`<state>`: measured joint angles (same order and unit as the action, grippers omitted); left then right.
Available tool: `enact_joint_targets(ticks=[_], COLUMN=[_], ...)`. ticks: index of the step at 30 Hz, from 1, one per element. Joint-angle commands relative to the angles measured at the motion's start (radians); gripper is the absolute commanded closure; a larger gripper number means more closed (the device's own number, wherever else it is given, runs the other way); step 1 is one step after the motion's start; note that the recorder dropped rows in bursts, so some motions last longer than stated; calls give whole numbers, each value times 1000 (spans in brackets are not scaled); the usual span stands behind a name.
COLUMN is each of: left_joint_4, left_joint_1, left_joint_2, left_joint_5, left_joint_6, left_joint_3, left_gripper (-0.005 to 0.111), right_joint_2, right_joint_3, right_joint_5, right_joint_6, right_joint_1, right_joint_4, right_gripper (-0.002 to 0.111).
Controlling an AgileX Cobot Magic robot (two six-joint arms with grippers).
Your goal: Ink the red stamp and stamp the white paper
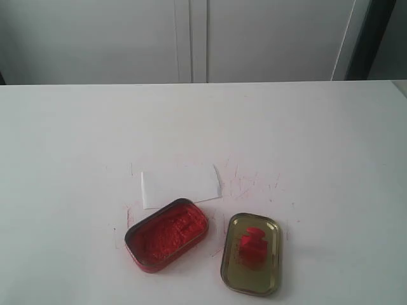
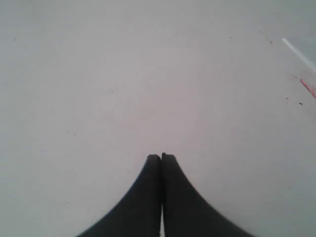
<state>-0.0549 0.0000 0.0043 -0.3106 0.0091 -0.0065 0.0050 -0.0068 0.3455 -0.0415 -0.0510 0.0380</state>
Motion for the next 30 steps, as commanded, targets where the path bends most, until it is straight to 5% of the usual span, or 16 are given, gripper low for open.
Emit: enact_joint_targets(ticks=[1, 14, 22, 30], left_joint_4=[-5, -5, -5, -5], left_joint_1=[0, 0, 0, 0], left_joint_2=[-4, -4, -4, -4], left_joint_5=[3, 3, 3, 3], left_joint_6=[-9, -9, -9, -9], left_joint_3=[6, 6, 6, 6], left_gripper=[107, 107, 107, 107], right_joint_2=[-5, -5, -5, -5], right_joint_3=[7, 7, 7, 7], right_joint_5=[-2, -15, -392, -458], right_joint_6=[3, 20, 20, 20], right_joint_1=[0, 0, 0, 0], right_joint_4=[-6, -6, -9, -9], right_gripper=[108, 108, 108, 108])
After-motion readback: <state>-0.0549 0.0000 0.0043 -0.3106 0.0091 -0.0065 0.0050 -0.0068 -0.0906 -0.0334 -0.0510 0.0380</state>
